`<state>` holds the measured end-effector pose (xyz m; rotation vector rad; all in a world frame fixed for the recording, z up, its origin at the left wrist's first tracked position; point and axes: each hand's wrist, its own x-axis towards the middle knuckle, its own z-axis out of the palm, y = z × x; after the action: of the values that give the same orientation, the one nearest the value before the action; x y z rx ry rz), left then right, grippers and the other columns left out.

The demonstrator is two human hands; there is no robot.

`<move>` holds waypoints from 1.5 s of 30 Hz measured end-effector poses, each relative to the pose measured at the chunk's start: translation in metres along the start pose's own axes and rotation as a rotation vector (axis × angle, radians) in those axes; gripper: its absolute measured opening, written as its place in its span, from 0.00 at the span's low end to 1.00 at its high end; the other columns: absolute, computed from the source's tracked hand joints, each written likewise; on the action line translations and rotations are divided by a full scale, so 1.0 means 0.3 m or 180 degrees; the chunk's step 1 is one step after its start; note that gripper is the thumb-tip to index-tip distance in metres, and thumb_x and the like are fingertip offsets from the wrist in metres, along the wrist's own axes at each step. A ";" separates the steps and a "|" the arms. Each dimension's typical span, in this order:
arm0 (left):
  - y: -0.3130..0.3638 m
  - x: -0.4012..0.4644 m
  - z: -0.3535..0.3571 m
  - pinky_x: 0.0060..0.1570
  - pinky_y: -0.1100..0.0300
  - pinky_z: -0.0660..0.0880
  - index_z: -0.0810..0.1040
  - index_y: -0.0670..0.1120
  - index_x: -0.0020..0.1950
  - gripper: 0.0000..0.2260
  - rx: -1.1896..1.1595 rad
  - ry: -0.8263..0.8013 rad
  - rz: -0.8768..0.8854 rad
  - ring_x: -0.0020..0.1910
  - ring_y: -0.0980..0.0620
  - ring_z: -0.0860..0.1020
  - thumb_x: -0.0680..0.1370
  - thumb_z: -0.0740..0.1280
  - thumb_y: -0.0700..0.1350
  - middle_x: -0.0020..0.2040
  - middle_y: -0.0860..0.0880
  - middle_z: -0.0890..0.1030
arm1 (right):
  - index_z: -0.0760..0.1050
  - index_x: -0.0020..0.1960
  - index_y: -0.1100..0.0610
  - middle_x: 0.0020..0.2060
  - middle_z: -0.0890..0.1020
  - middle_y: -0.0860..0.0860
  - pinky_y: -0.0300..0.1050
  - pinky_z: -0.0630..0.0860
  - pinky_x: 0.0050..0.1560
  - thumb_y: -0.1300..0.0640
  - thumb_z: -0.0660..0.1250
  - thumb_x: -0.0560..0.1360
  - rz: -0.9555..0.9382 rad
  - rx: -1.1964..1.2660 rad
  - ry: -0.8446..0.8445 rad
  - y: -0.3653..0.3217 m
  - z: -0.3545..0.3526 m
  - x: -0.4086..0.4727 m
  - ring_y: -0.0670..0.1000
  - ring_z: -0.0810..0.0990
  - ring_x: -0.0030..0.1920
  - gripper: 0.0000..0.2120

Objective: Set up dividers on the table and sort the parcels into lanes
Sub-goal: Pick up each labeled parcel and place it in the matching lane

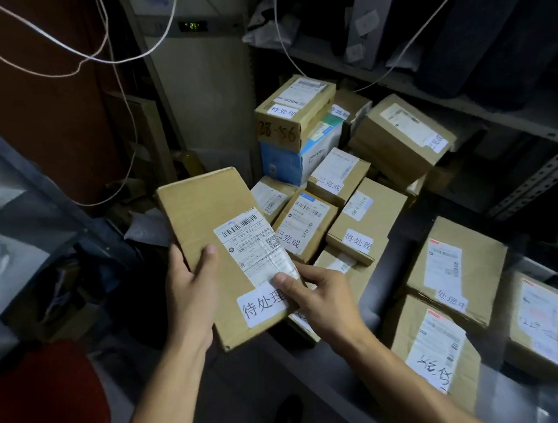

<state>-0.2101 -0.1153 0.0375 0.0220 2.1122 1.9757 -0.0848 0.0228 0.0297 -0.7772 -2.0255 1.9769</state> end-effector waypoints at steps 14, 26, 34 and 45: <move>0.119 -0.238 0.354 0.48 0.53 0.79 0.79 0.54 0.58 0.09 -0.0187 -0.1283 0.0081 0.51 0.52 0.84 0.82 0.64 0.43 0.53 0.52 0.85 | 0.77 0.47 0.51 0.44 0.84 0.42 0.33 0.75 0.44 0.49 0.72 0.76 -0.0260 0.0062 0.1286 0.005 -0.323 -0.316 0.40 0.82 0.45 0.07; 0.095 -0.518 0.728 0.46 0.55 0.80 0.76 0.52 0.64 0.13 0.0039 -0.2495 -0.0041 0.50 0.51 0.84 0.81 0.64 0.41 0.52 0.51 0.85 | 0.75 0.45 0.48 0.43 0.85 0.45 0.36 0.77 0.41 0.43 0.70 0.71 -0.0067 0.0479 0.2372 0.113 -0.579 -0.598 0.42 0.84 0.44 0.11; 0.005 -0.798 0.917 0.45 0.55 0.82 0.77 0.60 0.58 0.12 0.0253 -0.3286 -0.0157 0.48 0.54 0.84 0.81 0.64 0.43 0.50 0.55 0.85 | 0.75 0.47 0.55 0.44 0.85 0.47 0.36 0.77 0.45 0.53 0.72 0.75 0.0190 0.0393 0.3070 0.204 -0.737 -0.877 0.45 0.84 0.48 0.08; -0.270 -1.061 1.006 0.42 0.58 0.82 0.76 0.58 0.58 0.12 0.0501 -0.3414 -0.0674 0.47 0.55 0.84 0.81 0.64 0.41 0.49 0.55 0.86 | 0.74 0.50 0.55 0.46 0.85 0.51 0.44 0.80 0.49 0.56 0.70 0.77 0.1239 0.0273 0.3061 0.399 -0.872 -1.100 0.45 0.85 0.46 0.06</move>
<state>0.1686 0.1170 -0.0032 0.6841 1.4365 1.2026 0.3485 0.0799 0.0040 -1.7591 -1.2577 1.3533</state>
